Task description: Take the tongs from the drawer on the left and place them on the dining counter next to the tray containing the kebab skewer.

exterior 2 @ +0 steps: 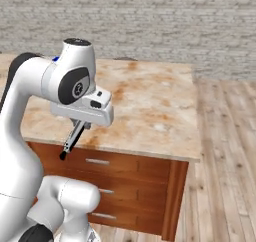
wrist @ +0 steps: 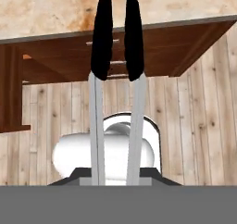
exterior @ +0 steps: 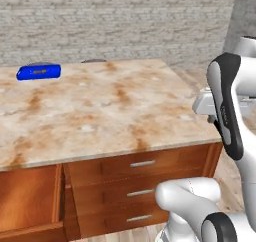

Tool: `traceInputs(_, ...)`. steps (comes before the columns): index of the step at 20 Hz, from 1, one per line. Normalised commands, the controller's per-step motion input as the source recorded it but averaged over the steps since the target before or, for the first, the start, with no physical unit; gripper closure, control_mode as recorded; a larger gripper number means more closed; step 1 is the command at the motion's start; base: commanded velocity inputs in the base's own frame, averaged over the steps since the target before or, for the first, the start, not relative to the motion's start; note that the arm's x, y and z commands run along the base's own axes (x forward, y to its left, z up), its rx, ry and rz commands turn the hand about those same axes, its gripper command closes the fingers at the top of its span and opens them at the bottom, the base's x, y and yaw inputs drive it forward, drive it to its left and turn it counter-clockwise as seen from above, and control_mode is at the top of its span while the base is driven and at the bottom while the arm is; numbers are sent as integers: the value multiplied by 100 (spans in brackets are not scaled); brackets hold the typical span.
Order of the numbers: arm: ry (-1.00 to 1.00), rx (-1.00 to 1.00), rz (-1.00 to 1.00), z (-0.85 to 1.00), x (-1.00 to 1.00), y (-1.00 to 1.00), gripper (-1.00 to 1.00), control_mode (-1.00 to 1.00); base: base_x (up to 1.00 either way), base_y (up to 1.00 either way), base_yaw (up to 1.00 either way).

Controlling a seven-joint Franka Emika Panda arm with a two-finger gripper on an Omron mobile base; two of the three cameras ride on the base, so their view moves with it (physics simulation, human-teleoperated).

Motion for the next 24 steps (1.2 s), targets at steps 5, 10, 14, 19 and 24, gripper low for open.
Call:
traceInputs(5,0,0,0,0,0,0,100,100,23,-100,0)
traceInputs(10,0,0,0,0,0,0,100,100,29,-100,0)
traceInputs(14,0,0,0,0,0,0,100,100,36,-100,2)
traceInputs(19,0,0,0,0,0,0,100,100,60,-100,18)
traceInputs(24,0,0,0,0,0,0,100,100,83,-100,35)
